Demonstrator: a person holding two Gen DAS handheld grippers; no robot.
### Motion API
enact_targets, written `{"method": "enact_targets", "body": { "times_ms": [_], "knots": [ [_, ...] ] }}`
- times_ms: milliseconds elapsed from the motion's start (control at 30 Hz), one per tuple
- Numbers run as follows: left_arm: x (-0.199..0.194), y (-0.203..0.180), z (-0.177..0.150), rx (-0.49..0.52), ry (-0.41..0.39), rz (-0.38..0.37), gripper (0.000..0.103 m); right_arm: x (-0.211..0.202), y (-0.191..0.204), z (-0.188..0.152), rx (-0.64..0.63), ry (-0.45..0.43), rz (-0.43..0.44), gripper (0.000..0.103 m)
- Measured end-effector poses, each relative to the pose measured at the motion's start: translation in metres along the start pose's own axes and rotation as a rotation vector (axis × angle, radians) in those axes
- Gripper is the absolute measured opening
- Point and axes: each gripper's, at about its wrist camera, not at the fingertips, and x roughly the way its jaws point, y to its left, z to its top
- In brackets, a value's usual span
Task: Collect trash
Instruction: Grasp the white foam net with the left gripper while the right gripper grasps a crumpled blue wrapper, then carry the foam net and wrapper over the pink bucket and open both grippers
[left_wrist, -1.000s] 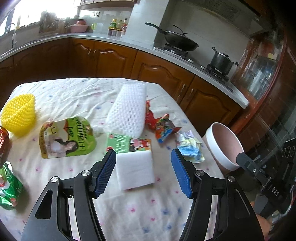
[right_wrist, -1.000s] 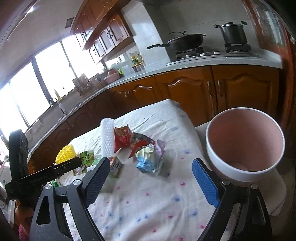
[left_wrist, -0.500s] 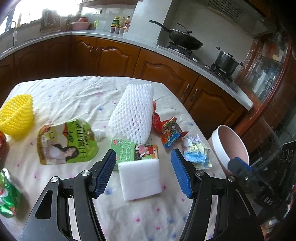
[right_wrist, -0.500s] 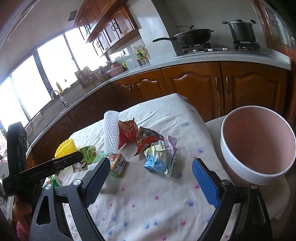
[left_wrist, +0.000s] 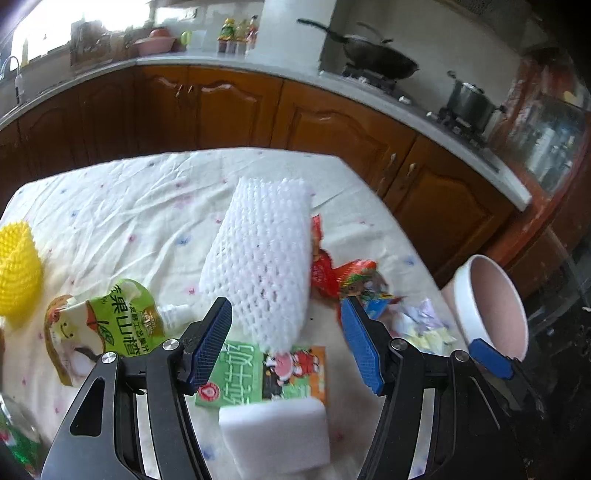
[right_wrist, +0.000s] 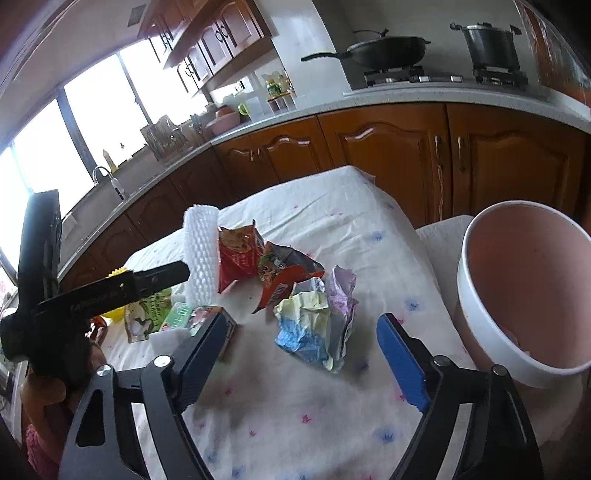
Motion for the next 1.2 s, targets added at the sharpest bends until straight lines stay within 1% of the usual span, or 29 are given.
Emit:
{"method": "enact_targets", "body": {
  "times_ms": [33,67,100,133,167,200,233,267,300,333,400,433,467,700,967,1200],
  "knots": [
    [0.004,0.001,0.0,-0.006,0.008,-0.005,0.057,0.004,-0.002,0.0,0.003,0.008,-0.003,0.083],
    [0.01,0.001,0.0,-0.009,0.025,-0.013,0.044,0.007,-0.002,0.0,0.005,0.014,-0.004,0.081],
    [0.014,0.001,-0.001,-0.007,0.04,-0.016,0.037,0.01,-0.003,0.0,0.006,0.024,-0.004,0.079],
    [0.017,0.001,-0.002,-0.003,0.049,-0.019,0.022,0.014,-0.004,-0.001,0.007,0.035,-0.006,0.075],
    [0.02,0.001,-0.003,0.0,0.058,-0.025,0.013,0.018,-0.005,-0.002,0.008,0.044,-0.005,0.068],
    [0.021,0.001,-0.004,0.001,0.06,-0.03,0.012,0.02,-0.006,-0.003,0.008,0.051,-0.006,0.063],
    [0.019,0.002,-0.005,0.001,0.056,-0.031,0.01,0.023,-0.006,-0.003,0.006,0.057,-0.009,0.048],
    [0.017,0.002,-0.006,0.002,0.046,-0.034,0.01,0.025,-0.006,-0.003,0.0,0.064,-0.012,0.04],
    [0.014,0.002,-0.006,0.004,0.034,-0.036,0.009,0.024,-0.005,-0.004,-0.006,0.058,-0.011,0.04],
    [0.011,0.003,-0.007,0.006,0.027,-0.038,0.009,0.022,-0.003,-0.005,-0.017,0.05,-0.018,0.035],
    [0.004,0.004,-0.007,0.006,0.008,-0.044,0.009,0.017,0.0,-0.005,-0.035,0.034,-0.025,0.032],
    [0.0,0.005,-0.007,0.005,-0.002,-0.047,0.009,0.015,0.001,-0.005,-0.037,0.027,-0.024,0.024],
    [-0.007,0.006,-0.007,0.005,-0.016,-0.053,0.008,0.013,0.002,-0.004,-0.04,0.021,-0.023,0.01],
    [-0.044,0.007,-0.011,0.014,-0.081,-0.086,0.008,-0.006,0.009,-0.001,-0.054,-0.017,-0.001,0.008],
    [-0.072,-0.005,-0.013,0.033,-0.114,-0.145,0.008,-0.031,0.016,0.001,-0.065,-0.069,0.013,0.008],
    [-0.085,-0.023,-0.016,0.058,-0.126,-0.182,0.008,-0.056,0.009,0.003,-0.051,-0.114,0.003,0.008]
  ]
}}
